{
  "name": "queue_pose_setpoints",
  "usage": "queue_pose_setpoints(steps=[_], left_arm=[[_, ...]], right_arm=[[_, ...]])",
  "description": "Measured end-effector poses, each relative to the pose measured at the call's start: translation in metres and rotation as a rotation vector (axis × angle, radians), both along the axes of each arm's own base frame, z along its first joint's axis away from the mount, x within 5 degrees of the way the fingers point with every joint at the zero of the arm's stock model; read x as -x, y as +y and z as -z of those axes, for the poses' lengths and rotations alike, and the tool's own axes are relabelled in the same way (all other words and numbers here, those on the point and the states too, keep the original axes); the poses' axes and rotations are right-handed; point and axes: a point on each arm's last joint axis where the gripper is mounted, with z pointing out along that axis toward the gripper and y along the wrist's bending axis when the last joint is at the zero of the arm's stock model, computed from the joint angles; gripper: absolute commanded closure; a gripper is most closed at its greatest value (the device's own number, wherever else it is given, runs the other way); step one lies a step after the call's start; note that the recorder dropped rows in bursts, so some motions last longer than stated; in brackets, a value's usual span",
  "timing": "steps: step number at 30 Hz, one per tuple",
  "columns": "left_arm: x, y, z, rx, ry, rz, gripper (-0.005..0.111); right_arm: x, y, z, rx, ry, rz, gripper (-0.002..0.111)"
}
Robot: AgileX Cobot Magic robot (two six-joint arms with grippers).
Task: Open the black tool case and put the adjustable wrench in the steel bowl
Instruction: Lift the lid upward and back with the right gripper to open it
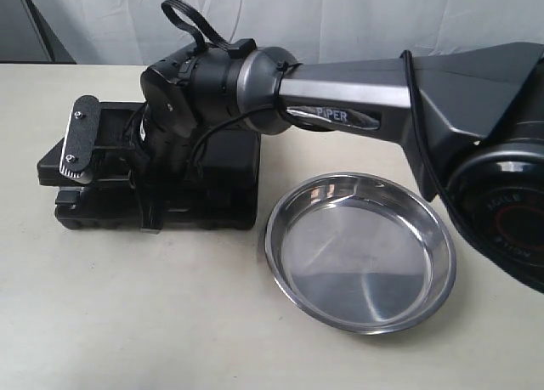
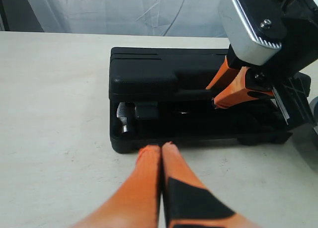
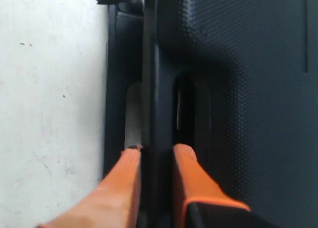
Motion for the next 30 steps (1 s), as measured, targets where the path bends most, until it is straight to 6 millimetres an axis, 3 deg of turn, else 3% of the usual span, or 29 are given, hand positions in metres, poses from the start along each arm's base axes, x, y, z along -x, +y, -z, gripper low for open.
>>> queue_pose_setpoints(steps=[22, 30], left_arm=[[0.000, 0.000, 0.000, 0.000, 0.000, 0.000, 0.107], [0.000, 0.000, 0.000, 0.000, 0.000, 0.000, 0.107]], right_arm=[[-0.008, -0.001, -0.004, 0.024, -0.114, -0.021, 0.109], [-0.009, -0.003, -0.023, -0.002, -0.184, -0.032, 0.109]])
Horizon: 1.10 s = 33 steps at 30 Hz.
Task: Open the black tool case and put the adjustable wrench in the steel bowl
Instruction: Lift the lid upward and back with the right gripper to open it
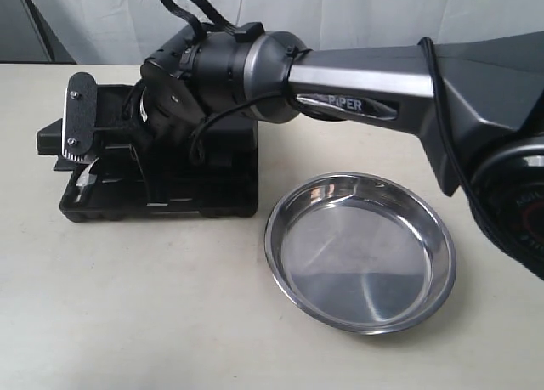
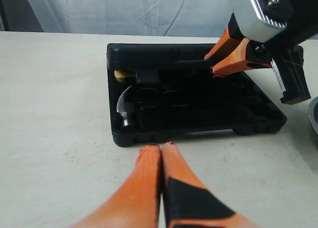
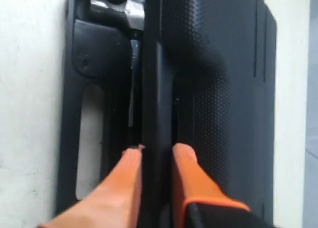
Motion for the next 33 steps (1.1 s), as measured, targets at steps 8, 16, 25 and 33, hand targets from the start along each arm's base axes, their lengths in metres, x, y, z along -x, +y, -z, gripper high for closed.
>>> queue_pose_setpoints(steps=[8, 16, 25, 33], left_arm=[[0.000, 0.000, 0.000, 0.000, 0.000, 0.000, 0.107], [0.000, 0.000, 0.000, 0.000, 0.000, 0.000, 0.107], [0.000, 0.000, 0.000, 0.000, 0.000, 0.000, 0.107], [0.000, 0.000, 0.000, 0.000, 0.000, 0.000, 0.107]], right_arm=[[-0.009, 0.001, -0.016, -0.043, -0.155, 0.006, 0.109], [-0.022, 0.001, -0.028, -0.080, -0.344, -0.001, 0.109], [-0.073, -0.032, -0.036, -0.265, -0.444, 0.007, 0.109], [-0.129, -0.082, -0.021, -0.416, -0.498, 0.011, 0.109]])
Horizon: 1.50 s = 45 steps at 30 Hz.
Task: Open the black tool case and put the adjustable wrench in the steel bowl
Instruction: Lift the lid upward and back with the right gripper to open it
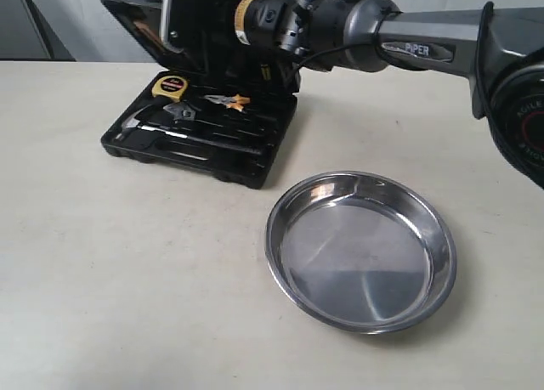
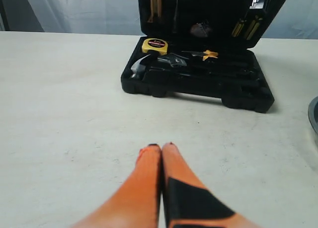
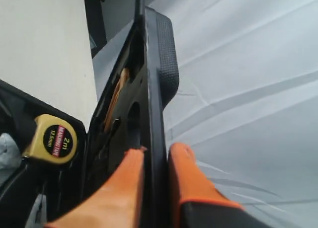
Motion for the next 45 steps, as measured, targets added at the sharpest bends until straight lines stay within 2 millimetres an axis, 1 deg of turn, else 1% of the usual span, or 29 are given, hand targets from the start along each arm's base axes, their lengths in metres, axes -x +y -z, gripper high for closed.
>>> queue_pose_setpoints(steps=[3, 5, 11, 14, 20, 29, 32, 36, 40, 42, 43, 44, 45], left_arm=[[0.000, 0.000, 0.000, 0.000, 0.000, 0.000, 0.107], [0.000, 0.000, 0.000, 0.000, 0.000, 0.000, 0.107], [0.000, 0.000, 0.000, 0.000, 0.000, 0.000, 0.107], [0.000, 0.000, 0.000, 0.000, 0.000, 0.000, 0.107], [0.000, 0.000, 0.000, 0.000, 0.000, 0.000, 0.107], [0.000, 0.000, 0.000, 0.000, 0.000, 0.000, 0.107], [0.000, 0.000, 0.000, 0.000, 0.000, 0.000, 0.107], [0.000, 0.000, 0.000, 0.000, 0.000, 0.000, 0.107], [0.000, 0.000, 0.000, 0.000, 0.000, 0.000, 0.107], [0.000, 0.000, 0.000, 0.000, 0.000, 0.000, 0.107], [0.000, 0.000, 0.000, 0.000, 0.000, 0.000, 0.107], [0.000, 0.000, 0.000, 0.000, 0.000, 0.000, 0.107], [0.000, 0.000, 0.000, 0.000, 0.000, 0.000, 0.107]], right_arm=[[-0.007, -0.008, 0.008, 0.002, 0.006, 0.008, 0.109], [-0.009, -0.010, 0.012, 0.004, 0.015, 0.015, 0.109], [-0.010, -0.010, 0.013, 0.008, 0.022, 0.021, 0.109], [-0.007, -0.006, 0.015, 0.021, 0.034, 0.028, 0.109], [0.006, 0.011, 0.017, 0.072, 0.041, 0.013, 0.109], [0.032, 0.044, 0.019, 0.105, 0.042, -0.052, 0.109], [0.043, 0.054, 0.017, 0.126, 0.042, -0.060, 0.109], [0.059, 0.065, 0.006, 0.161, 0.042, -0.048, 0.109], [0.073, 0.071, -0.010, 0.177, 0.039, -0.028, 0.109], [0.087, 0.074, -0.016, 0.194, 0.049, -0.031, 0.109], [0.098, 0.074, -0.022, 0.201, 0.052, -0.038, 0.109], [0.103, 0.070, -0.025, 0.212, 0.058, -0.032, 0.109], [0.114, 0.067, -0.029, 0.228, 0.067, -0.030, 0.109]])
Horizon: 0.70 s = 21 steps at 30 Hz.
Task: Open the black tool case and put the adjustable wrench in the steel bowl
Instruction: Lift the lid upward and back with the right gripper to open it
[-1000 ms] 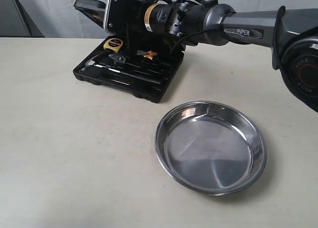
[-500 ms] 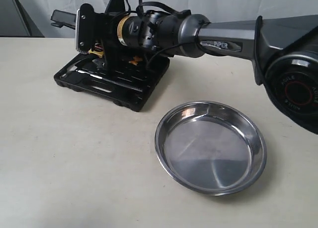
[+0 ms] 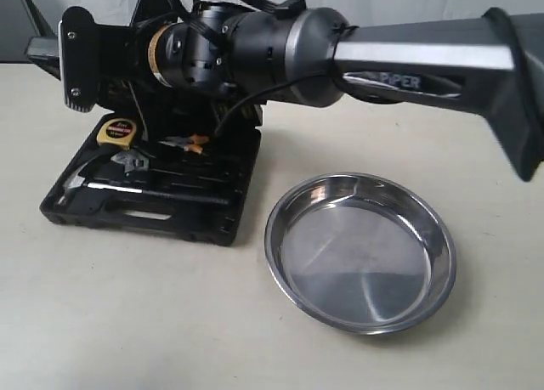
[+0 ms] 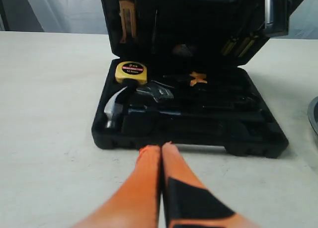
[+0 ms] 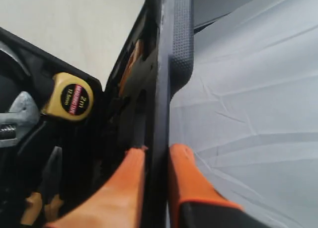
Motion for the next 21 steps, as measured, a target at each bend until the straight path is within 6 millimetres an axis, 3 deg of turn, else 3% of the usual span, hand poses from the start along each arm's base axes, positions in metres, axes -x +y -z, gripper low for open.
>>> queue_pose_setpoints(steps=[4, 8, 10, 13, 15, 18, 21], left_arm=[[0.000, 0.000, 0.000, 0.000, 0.000, 0.000, 0.107], [0.000, 0.000, 0.000, 0.000, 0.000, 0.000, 0.107], [0.000, 0.000, 0.000, 0.000, 0.000, 0.000, 0.107], [0.000, 0.000, 0.000, 0.000, 0.000, 0.000, 0.107], [0.000, 0.000, 0.000, 0.000, 0.000, 0.000, 0.107], [0.000, 0.000, 0.000, 0.000, 0.000, 0.000, 0.107], [0.000, 0.000, 0.000, 0.000, 0.000, 0.000, 0.107]], right_arm=[[0.018, -0.021, -0.034, -0.051, 0.005, 0.029, 0.109], [0.017, -0.025, -0.057, -0.127, -0.055, -0.020, 0.109], [0.006, -0.027, -0.039, -0.086, -0.026, 0.013, 0.109], [-0.012, -0.027, 0.005, -0.005, 0.039, 0.056, 0.109], [-0.017, -0.027, 0.021, 0.026, 0.063, 0.071, 0.109], [-0.020, -0.028, 0.035, 0.050, 0.096, 0.096, 0.109], [-0.020, -0.030, 0.035, 0.017, 0.141, 0.128, 0.109]])
